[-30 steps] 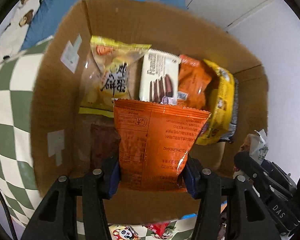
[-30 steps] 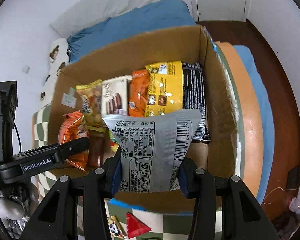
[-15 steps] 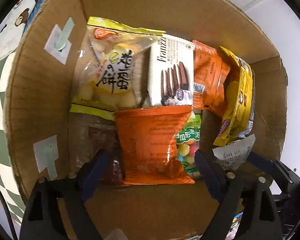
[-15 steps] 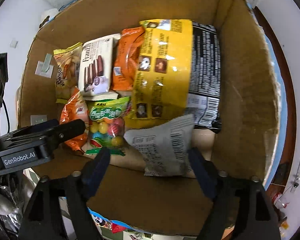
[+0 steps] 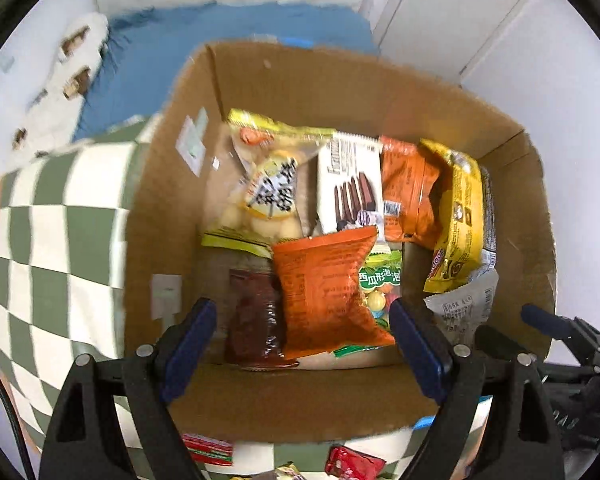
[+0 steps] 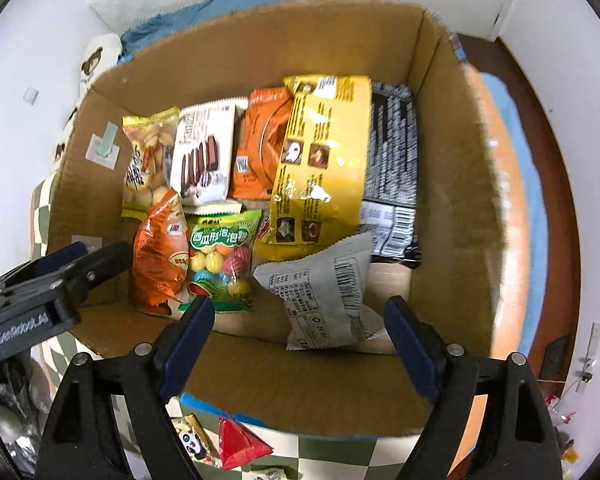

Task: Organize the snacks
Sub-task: 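Withdraw both tools from the box toward the remaining snacks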

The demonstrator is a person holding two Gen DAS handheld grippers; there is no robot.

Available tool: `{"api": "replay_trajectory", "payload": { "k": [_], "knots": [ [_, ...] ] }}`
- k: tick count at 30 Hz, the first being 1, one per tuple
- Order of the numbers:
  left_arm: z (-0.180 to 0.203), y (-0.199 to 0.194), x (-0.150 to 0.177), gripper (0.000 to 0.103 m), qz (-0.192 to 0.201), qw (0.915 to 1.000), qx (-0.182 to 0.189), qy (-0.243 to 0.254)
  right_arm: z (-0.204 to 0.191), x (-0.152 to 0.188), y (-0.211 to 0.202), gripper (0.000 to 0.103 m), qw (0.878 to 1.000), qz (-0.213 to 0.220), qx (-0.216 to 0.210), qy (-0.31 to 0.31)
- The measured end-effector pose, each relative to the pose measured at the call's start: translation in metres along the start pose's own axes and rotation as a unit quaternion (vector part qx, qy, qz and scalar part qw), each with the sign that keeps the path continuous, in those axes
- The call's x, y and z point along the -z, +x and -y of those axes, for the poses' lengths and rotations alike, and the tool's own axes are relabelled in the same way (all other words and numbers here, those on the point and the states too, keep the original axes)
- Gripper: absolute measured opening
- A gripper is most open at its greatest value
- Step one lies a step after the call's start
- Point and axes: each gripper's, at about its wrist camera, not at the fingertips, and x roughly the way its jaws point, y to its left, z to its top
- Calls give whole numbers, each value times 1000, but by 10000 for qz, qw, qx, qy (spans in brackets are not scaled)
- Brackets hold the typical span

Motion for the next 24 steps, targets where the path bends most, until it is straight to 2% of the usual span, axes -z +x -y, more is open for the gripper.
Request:
{"api": "replay_trajectory", "payload": {
  "k": [5,10,19,24],
  "knots": [
    [1,-37,21,88,591,9981,-158,100,5,20,-30,89,9980,590,222,57],
    [11,-60,44,88,1222,9919,-311,174,4,43,-56,89,9943,1016,334,29],
    [26,-111,72,88,1846,9812,-407,379,-7,84,-107,89,9834,1772,400,26],
    [29,-140,93,88,2164,9751,-323,358,-13,107,-140,89,9764,2128,361,-19]
  ]
}}
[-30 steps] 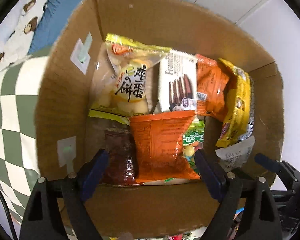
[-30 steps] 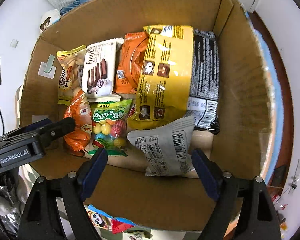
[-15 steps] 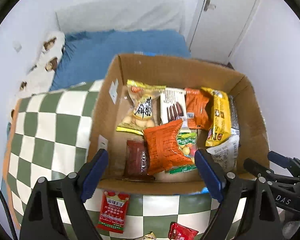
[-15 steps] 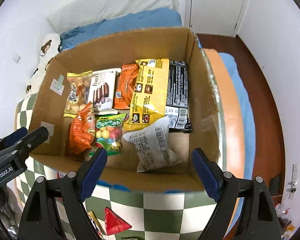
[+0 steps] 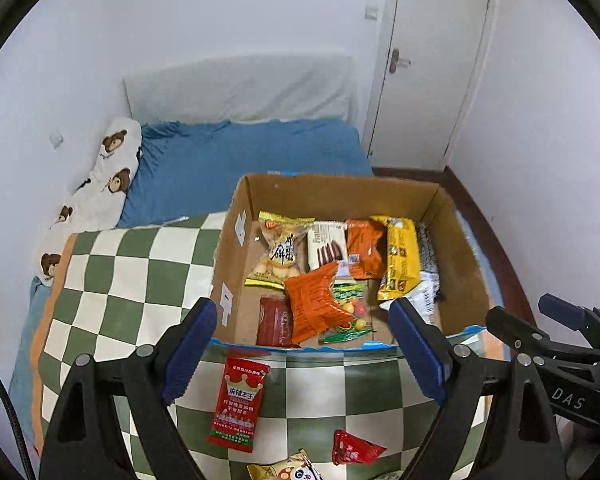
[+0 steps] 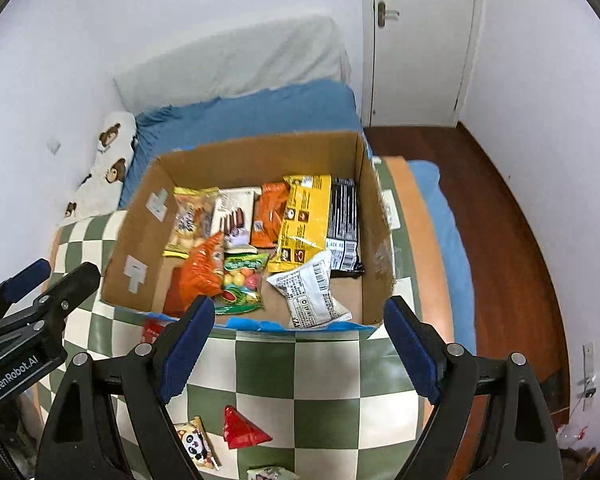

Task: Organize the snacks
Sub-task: 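Withdraw both tools from the box toward the remaining snacks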

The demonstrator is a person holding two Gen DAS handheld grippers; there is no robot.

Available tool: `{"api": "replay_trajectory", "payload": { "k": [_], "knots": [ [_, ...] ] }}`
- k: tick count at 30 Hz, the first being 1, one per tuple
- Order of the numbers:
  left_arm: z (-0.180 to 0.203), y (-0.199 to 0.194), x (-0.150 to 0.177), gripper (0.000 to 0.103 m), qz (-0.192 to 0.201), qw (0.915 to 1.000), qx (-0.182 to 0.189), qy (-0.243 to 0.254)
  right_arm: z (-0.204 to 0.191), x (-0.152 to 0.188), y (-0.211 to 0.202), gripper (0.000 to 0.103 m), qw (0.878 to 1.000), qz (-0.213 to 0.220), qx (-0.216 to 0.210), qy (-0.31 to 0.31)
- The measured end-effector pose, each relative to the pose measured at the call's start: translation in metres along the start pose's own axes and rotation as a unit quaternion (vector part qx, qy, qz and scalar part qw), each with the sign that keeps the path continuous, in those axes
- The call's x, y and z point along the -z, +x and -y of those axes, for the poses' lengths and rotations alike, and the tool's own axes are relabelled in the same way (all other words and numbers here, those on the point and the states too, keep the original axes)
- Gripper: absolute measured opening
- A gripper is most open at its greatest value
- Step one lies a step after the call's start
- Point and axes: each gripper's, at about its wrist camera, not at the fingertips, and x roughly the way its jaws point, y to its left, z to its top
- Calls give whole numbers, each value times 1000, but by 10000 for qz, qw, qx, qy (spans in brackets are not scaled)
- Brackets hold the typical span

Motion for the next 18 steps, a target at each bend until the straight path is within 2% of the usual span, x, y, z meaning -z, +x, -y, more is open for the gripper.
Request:
{"api": "replay_trajectory", "payload": {
  "k": [5,7,10,13,14,15,18],
  "knots": [
    [2,-32,8,88,311,9995,-44,60,-5,10,-36,89,9995,297,-10,-55],
    [4,-42,10,88,387,9992,-54,90,-4,15,-48,94,9993,375,-21,-46],
    [4,-55,12,88,462,9989,1,46,-3,21,-66,95,9987,507,-46,6],
    [4,-61,17,90,402,9991,86,36,-2,25,-79,97,9983,574,-66,51],
    [4,-61,21,100,339,9993,139,18,-1,28,-82,97,9984,556,-98,87],
    [3,-60,25,103,289,9994,172,-9,1,31,-83,98,9985,508,-140,118],
    [-2,-53,44,103,21,9998,175,-97,6,50,-74,98,9992,178,-275,236]
  ]
}}
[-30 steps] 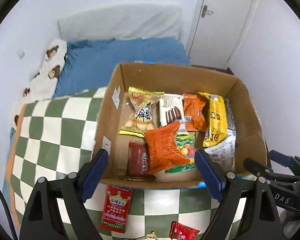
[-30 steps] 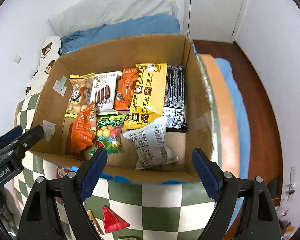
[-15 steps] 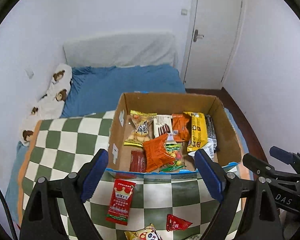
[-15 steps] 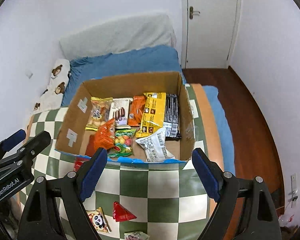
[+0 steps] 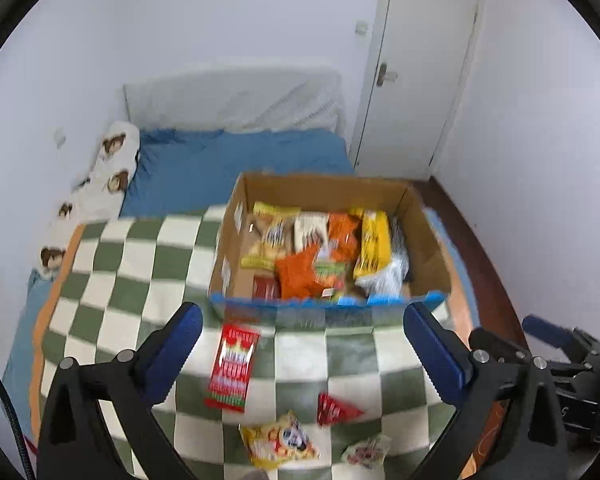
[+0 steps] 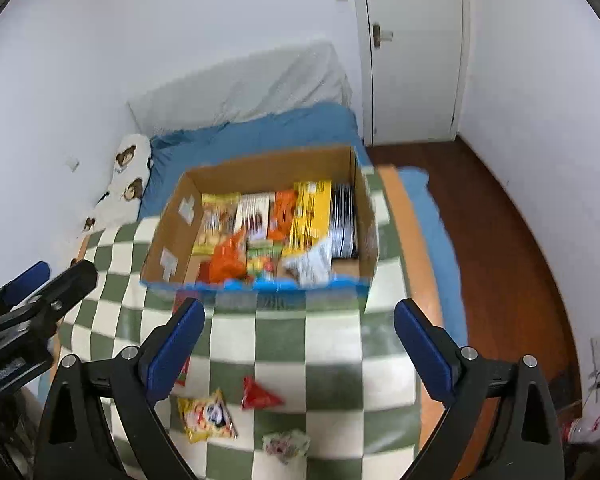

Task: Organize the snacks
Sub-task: 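Withdraw both tools from the box toward the remaining snacks, then grasp panda-print yellow bag with left tool while right tool grasps clear cake packet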

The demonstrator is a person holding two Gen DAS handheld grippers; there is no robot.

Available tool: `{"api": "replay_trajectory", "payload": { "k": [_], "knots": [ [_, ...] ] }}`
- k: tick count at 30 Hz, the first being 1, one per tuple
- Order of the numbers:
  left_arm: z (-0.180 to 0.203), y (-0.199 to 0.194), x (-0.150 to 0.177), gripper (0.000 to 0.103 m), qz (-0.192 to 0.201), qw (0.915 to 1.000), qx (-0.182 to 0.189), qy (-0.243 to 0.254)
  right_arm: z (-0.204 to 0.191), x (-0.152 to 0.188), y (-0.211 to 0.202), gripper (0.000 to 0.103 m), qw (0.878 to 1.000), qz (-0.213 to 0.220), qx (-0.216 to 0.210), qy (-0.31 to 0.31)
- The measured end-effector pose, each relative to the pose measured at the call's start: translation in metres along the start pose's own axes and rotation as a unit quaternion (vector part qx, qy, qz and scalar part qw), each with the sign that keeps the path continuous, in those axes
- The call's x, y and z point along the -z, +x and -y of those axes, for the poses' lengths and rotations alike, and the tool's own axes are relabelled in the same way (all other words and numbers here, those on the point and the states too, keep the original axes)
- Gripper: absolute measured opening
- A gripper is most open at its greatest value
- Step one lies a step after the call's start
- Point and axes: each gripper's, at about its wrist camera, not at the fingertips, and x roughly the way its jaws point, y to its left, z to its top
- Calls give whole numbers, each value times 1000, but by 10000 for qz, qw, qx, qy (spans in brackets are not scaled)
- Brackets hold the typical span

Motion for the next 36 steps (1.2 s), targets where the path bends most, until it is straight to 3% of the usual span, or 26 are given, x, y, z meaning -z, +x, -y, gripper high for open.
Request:
{"api": "replay_trajectory", "payload": {
  "k": [5,7,11,13,16,18,19,22,23,25,28,29,31,33,35,36],
  "knots": [
    [-21,34,50,103,-790,9967,-167,-113,12,48,40,98,9955,-933,-140,110],
    [-28,50,74,103,-1113,9933,-319,-26,15,74,64,98,9884,-1496,-245,122],
    [-25,81,120,103,-1729,9813,-451,722,25,129,117,98,9623,-2548,-694,655],
    [-16,96,139,103,-1976,9704,-440,1314,30,154,138,98,9462,-2936,-897,1018],
    [0,118,156,103,-2268,9504,-351,2101,36,176,153,98,9369,-3132,-927,1244],
    [13,137,169,103,-2486,9284,-418,2731,36,179,155,98,9366,-3162,-890,1220],
    [18,143,172,103,-2513,9212,-456,2935,36,180,154,98,9378,-3160,-843,1164],
    [27,160,180,103,-2619,9089,-548,3198,37,179,152,98,9402,-3157,-741,1046],
    [27,165,180,103,-2685,9094,-556,3127,37,179,152,98,9397,-3173,-730,1047],
    [18,175,173,103,-2843,9213,-577,2588,37,180,155,98,9390,-3183,-717,1089],
    [-13,188,154,103,-3174,9389,-503,1229,41,184,162,98,9353,-3202,-790,1281],
    [-30,191,149,103,-3312,9411,-380,564,40,185,166,98,9341,-3207,-799,1350],
    [-53,191,143,103,-3416,9394,-119,-257,37,186,174,95,9333,-3187,-814,1438],
    [-66,186,142,103,-3430,9370,96,-658,31,186,184,91,9342,-3155,-766,1478],
    [-69,176,141,103,-3373,9389,228,-644,24,190,195,78,9334,-3179,-767,1475],
    [-66,171,141,103,-3335,9410,242,-519,21,192,201,66,9329,-3211,-777,1436]
  ]
}}
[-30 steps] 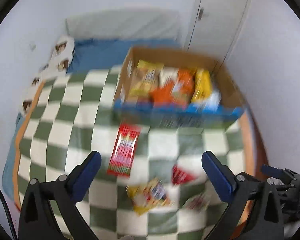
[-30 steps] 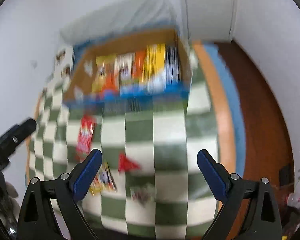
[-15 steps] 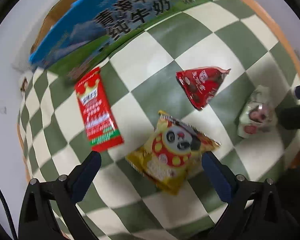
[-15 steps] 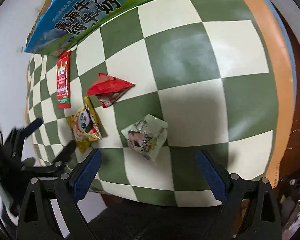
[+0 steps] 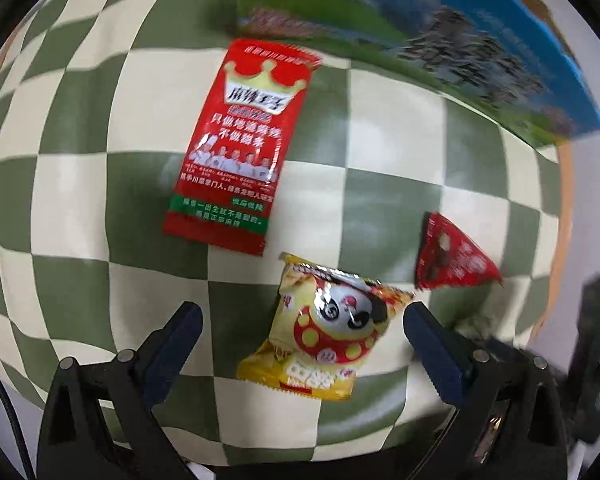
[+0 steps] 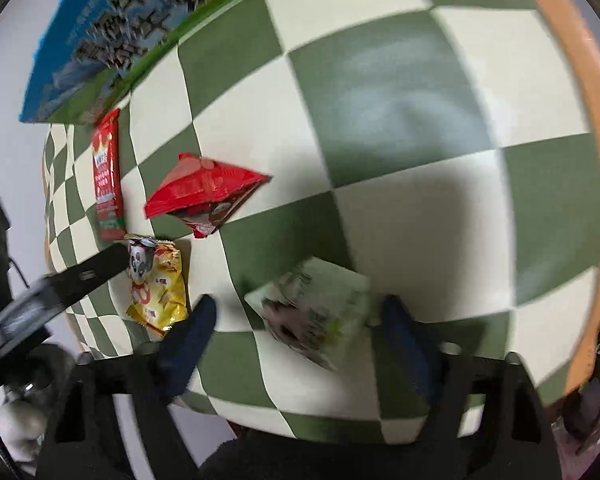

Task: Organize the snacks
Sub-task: 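Grasp panda-print yellow bag with left tool while right tool grasps clear cake packet, then carry both packets into the box and open both tools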

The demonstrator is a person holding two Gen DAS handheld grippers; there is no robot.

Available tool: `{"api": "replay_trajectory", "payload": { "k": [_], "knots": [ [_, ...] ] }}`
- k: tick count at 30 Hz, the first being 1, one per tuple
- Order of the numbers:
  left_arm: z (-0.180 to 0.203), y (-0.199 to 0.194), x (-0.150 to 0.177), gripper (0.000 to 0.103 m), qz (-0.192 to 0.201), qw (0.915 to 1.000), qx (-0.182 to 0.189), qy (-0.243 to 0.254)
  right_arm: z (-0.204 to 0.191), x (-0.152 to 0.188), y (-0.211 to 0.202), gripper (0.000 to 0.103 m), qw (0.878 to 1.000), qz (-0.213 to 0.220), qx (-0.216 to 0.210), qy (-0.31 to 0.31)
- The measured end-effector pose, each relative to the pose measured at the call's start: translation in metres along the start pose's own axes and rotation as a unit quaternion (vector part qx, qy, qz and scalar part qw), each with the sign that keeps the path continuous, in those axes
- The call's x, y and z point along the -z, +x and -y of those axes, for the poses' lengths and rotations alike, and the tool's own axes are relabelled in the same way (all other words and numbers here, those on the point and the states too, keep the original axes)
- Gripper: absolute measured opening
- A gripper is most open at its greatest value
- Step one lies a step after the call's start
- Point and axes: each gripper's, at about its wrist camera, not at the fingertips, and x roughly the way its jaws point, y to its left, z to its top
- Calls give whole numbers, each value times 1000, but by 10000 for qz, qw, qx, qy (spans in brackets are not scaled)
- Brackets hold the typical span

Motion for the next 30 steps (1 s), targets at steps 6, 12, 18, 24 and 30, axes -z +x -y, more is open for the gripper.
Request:
{"api": "replay_trajectory", "payload": {
  "k": [6,12,18,24,30],
  "knots": [
    [32,16,14,103,-158,9942,-440,966,-4,2,6,40,9976,-19,324,-617],
    [49,29,18,67,-98,9956,-416,829,1,-2,-8,40,9946,-33,493,-909],
    [15,34,23,70,-284,9995,130,-110,14,-9,-8,51,9987,-140,173,-461],
    [29,40,40,67,-120,9994,-239,236,15,-4,2,49,9993,140,317,-172],
    [51,16,58,55,75,9998,-48,191,5,3,-3,40,9982,257,393,-362]
  ]
}}
